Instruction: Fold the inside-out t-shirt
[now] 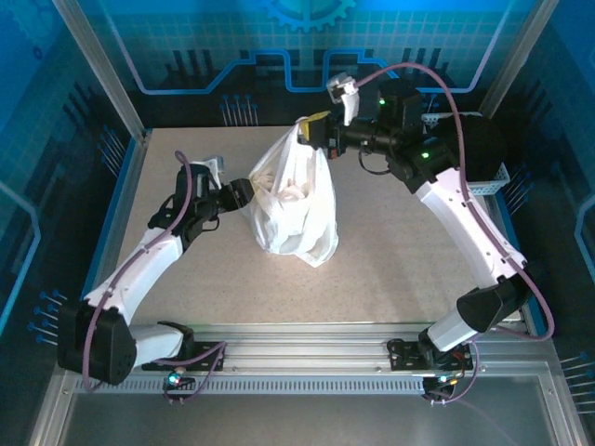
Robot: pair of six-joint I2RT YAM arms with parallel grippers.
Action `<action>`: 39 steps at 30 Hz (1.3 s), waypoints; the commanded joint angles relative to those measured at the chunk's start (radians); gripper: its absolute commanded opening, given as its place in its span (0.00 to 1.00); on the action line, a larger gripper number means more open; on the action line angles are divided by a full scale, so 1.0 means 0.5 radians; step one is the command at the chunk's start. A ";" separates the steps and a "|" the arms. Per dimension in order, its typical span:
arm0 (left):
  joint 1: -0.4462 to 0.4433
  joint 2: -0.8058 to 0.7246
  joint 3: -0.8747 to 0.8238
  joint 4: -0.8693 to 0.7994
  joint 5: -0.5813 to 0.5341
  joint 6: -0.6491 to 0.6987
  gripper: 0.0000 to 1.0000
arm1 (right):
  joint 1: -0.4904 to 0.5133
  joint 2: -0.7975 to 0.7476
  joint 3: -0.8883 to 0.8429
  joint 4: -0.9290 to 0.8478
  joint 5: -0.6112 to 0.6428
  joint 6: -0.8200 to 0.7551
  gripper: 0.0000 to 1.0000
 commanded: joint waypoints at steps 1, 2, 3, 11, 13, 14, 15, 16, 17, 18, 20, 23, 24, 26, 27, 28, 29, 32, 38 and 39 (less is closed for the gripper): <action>-0.194 -0.336 -0.048 0.074 -0.006 0.152 0.73 | 0.034 0.043 0.003 0.030 -0.040 0.005 0.00; -0.264 -0.383 -0.055 0.108 0.005 0.174 0.74 | 0.038 0.049 -0.020 0.055 -0.055 0.023 0.00; -0.328 -0.400 -0.040 0.123 0.030 0.200 0.75 | 0.041 0.058 -0.035 0.069 -0.068 0.036 0.00; -0.530 -0.050 0.206 0.160 0.125 0.322 0.69 | 0.072 0.074 -0.030 0.061 -0.094 0.035 0.00; -0.530 0.089 0.319 0.169 0.091 0.365 0.56 | 0.077 0.063 -0.048 0.053 -0.100 0.022 0.00; -0.529 0.163 0.390 0.146 0.085 0.379 0.45 | 0.076 0.051 -0.065 0.043 -0.098 0.004 0.00; -0.527 0.219 0.458 0.128 0.083 0.375 0.31 | 0.077 0.032 -0.093 0.024 -0.081 -0.031 0.00; -0.525 0.247 0.504 0.117 0.084 0.351 0.16 | 0.077 0.012 -0.118 -0.004 -0.039 -0.073 0.00; -0.524 0.255 0.553 0.099 0.111 0.305 0.07 | 0.077 -0.009 -0.144 -0.072 0.068 -0.129 0.00; -0.523 0.229 0.593 0.077 0.190 0.258 0.04 | 0.077 -0.023 -0.154 -0.166 0.268 -0.184 0.00; -0.524 0.126 0.628 0.064 0.396 0.078 0.02 | 0.107 -0.019 -0.125 -0.360 0.833 -0.290 0.00; -0.519 -0.022 0.614 0.231 0.776 -0.350 0.00 | 0.172 -0.013 -0.105 -0.389 1.347 -0.415 0.02; -0.513 -0.048 0.611 0.308 0.866 -0.491 0.00 | 0.174 -0.023 -0.106 -0.347 1.321 -0.430 0.03; -0.494 -0.079 0.614 0.352 0.885 -0.664 0.00 | 0.177 -0.044 -0.109 -0.259 1.249 -0.443 0.06; -0.482 -0.094 0.617 0.352 0.859 -0.679 0.00 | 0.179 -0.051 -0.100 -0.236 1.225 -0.453 0.07; -0.471 -0.107 0.624 0.313 0.807 -0.657 0.00 | 0.179 -0.051 -0.082 -0.238 1.221 -0.465 0.08; -0.464 -0.118 0.643 0.219 0.705 -0.613 0.00 | 0.179 -0.051 -0.059 -0.256 1.241 -0.479 0.10; -0.448 -0.148 0.674 0.035 0.430 -0.510 0.00 | 0.173 -0.077 -0.028 -0.371 1.398 -0.507 0.16; -0.451 -0.134 0.719 -0.004 0.276 -0.394 0.00 | 0.179 -0.417 -0.432 -0.318 1.103 -0.515 0.43; -0.451 -0.127 0.744 -0.032 0.258 -0.360 0.00 | 0.184 -0.489 -0.537 -0.272 0.956 -0.520 0.47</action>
